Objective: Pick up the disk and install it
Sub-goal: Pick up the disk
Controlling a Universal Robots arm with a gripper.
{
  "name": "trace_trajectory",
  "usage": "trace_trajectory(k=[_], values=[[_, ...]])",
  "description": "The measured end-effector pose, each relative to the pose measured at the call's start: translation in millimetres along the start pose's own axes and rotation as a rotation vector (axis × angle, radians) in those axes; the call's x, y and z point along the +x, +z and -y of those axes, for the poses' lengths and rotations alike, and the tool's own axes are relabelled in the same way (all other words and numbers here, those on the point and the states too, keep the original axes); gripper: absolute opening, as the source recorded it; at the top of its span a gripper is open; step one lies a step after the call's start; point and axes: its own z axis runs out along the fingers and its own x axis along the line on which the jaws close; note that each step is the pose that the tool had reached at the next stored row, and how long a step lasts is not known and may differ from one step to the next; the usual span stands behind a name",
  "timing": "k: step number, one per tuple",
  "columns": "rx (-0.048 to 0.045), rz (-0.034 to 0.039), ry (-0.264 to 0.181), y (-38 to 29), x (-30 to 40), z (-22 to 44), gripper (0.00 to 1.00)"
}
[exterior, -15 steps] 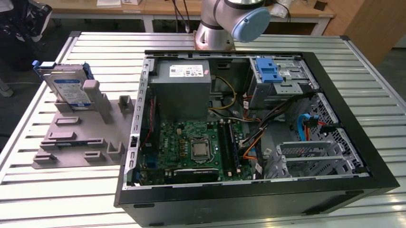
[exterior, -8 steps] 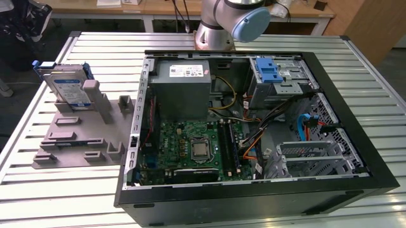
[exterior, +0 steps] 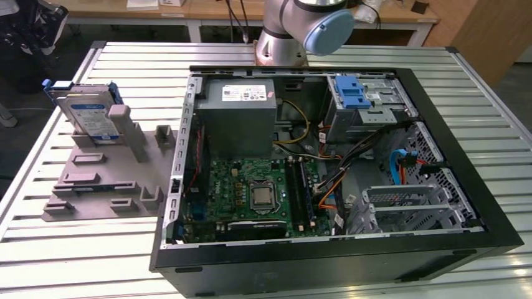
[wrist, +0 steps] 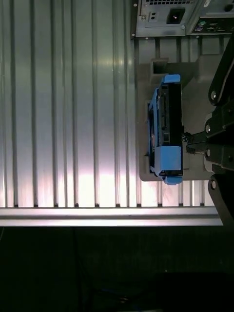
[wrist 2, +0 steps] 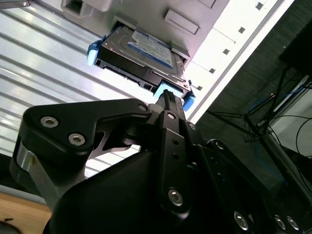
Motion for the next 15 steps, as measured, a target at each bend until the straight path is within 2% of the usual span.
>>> trace_trajectory(k=[15], values=[[0.0009,-0.0028,-0.060,0.0,0.1,0.0,0.11]])
